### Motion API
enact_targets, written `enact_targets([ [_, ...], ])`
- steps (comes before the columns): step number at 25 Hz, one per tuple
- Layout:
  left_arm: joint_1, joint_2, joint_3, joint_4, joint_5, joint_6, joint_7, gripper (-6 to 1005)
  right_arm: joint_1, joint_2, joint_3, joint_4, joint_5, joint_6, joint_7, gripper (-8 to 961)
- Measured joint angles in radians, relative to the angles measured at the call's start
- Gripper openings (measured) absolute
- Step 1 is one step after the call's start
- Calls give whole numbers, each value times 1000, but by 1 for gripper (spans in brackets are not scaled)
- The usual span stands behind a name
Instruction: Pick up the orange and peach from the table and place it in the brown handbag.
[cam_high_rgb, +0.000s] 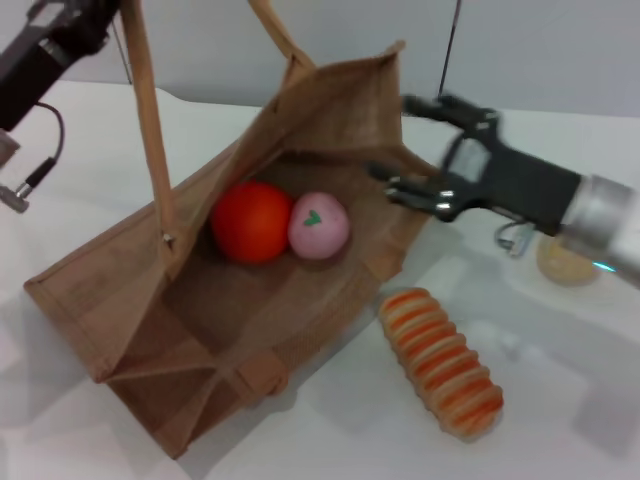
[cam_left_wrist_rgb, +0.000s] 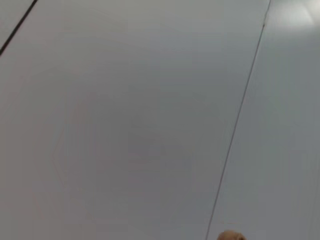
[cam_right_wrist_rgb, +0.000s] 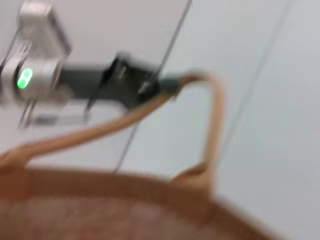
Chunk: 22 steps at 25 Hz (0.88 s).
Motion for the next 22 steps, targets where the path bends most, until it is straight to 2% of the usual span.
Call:
enact_targets([
  [4, -5, 0, 2, -42, 21, 29, 100, 163, -74, -1, 108, -58, 1, -152, 0, 770],
  [5, -7, 0, 3, -68, 53, 39, 193, 172, -87, -2, 133, -68, 1, -181, 0, 770],
  [7, -10, -1, 4, -85, 73, 42, 251, 218, -108, -2, 180, -84, 1, -235, 0, 770],
  [12, -14, -2, -8, -170, 75, 53, 448, 332, -141, -2, 279, -104, 2, -303, 4, 769],
  [16, -1, -3, -11, -278, -25, 66, 643, 447, -160, 2, 349, -104, 2, -299, 0, 769],
  [20, 18, -5, -11, -355, -158, 108, 750, 631, -177, 4, 419, -104, 2, -283, 0, 768],
  [22, 24, -7, -11, -371, -202, 129, 774, 667, -186, 4, 443, -105, 1, -274, 0, 768],
])
